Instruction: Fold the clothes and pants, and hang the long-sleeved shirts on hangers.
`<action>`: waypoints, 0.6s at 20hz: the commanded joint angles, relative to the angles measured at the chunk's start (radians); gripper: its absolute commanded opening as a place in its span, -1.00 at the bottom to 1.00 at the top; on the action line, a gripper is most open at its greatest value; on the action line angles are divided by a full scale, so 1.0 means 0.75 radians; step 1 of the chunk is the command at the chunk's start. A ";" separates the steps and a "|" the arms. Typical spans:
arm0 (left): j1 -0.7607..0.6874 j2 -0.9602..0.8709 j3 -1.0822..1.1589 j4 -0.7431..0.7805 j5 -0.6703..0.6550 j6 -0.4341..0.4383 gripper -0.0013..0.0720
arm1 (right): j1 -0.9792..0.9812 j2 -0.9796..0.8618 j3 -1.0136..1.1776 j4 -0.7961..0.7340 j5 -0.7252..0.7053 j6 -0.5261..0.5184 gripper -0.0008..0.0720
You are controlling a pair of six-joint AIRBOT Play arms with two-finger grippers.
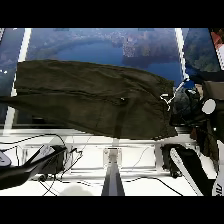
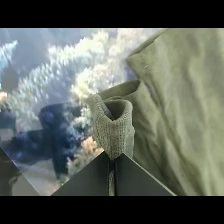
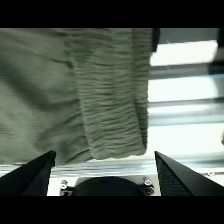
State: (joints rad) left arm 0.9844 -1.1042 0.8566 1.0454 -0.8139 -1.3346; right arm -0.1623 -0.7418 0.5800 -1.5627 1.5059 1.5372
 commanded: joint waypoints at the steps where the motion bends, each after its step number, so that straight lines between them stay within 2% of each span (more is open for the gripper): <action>1: 0.000 -0.076 0.001 0.002 -0.006 0.022 -0.91 | 0.000 -0.126 -0.017 -0.041 0.053 0.090 0.91; 2: 0.000 -0.087 0.001 0.002 -0.011 0.024 -0.91 | 0.000 -0.182 -0.017 -0.034 0.056 0.116 0.86; 4: 0.000 -0.092 0.001 0.002 -0.007 0.026 -0.91 | 0.000 -0.288 -0.017 -0.003 0.067 0.139 0.51; 9: 0.000 -0.092 0.001 0.002 0.004 0.026 -0.91 | 0.000 -0.500 -0.039 -0.005 0.099 0.148 0.55; 12: 0.000 -0.092 0.001 0.002 0.004 0.026 -0.91 | 0.000 -0.539 -0.074 -0.001 -0.046 0.264 0.54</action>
State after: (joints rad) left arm 0.9844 -1.1717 0.8570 1.0466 -0.8127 -1.3159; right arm -0.1623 -1.1007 0.5438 -1.5669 1.5398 1.6672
